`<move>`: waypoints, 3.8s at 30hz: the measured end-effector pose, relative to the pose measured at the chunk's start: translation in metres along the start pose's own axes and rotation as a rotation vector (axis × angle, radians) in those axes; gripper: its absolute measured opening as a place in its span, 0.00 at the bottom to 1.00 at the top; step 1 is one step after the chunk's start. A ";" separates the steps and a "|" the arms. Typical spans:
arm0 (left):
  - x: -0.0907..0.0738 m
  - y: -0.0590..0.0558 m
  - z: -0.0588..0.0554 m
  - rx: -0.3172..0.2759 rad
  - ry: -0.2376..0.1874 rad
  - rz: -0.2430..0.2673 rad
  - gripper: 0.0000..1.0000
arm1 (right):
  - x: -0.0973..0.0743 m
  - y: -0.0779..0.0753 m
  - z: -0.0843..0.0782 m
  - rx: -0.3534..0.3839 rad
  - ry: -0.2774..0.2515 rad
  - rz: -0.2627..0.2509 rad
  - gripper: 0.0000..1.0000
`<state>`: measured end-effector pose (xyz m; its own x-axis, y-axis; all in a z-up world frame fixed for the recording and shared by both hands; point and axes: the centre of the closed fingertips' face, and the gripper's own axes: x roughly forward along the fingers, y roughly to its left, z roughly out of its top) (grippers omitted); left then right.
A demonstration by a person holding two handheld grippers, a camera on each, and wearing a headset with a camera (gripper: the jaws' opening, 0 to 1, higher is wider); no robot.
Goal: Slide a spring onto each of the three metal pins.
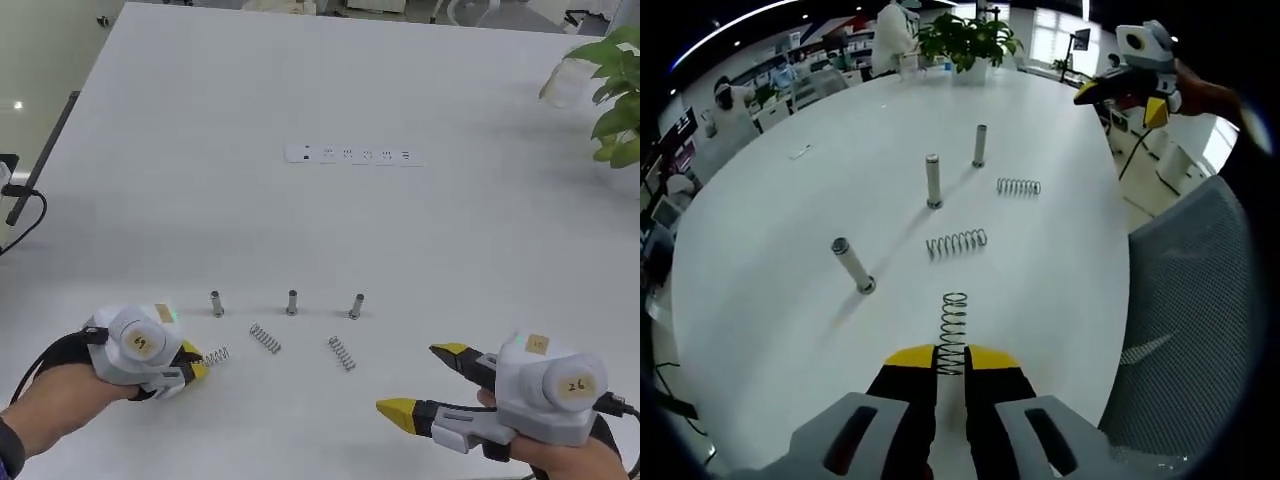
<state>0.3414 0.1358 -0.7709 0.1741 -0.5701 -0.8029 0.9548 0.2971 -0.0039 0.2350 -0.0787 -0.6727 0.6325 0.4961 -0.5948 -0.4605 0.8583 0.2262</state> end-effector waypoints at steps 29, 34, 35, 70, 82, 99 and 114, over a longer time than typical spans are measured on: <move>-0.028 -0.031 0.057 0.089 -0.120 0.018 0.02 | 0.030 0.021 0.027 -0.048 -0.034 0.128 0.57; -0.032 -0.037 0.075 0.122 -0.148 0.014 0.02 | 0.037 0.027 0.037 -0.048 -0.051 0.158 0.54; -0.034 -0.039 0.079 0.133 -0.156 0.013 0.02 | 0.039 0.028 0.039 -0.050 -0.055 0.165 0.53; -0.047 -0.102 0.148 0.321 -0.273 -0.074 0.02 | 0.053 0.074 0.057 0.008 -0.119 0.352 0.18; -0.046 -0.107 0.146 0.342 -0.267 -0.089 0.02 | 0.050 0.078 0.055 0.030 -0.123 0.379 0.13; -0.043 -0.111 0.147 0.374 -0.259 -0.103 0.02 | 0.048 0.086 0.057 -0.003 -0.083 0.411 0.09; -0.042 -0.116 0.159 0.363 -0.310 -0.143 0.02 | 0.039 0.083 0.061 -0.337 0.087 0.398 0.09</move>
<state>0.2618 0.0035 -0.6415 0.0458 -0.8031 -0.5941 0.9870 -0.0553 0.1508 0.2595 0.0202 -0.6304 0.3206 0.7503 -0.5781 -0.8383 0.5090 0.1957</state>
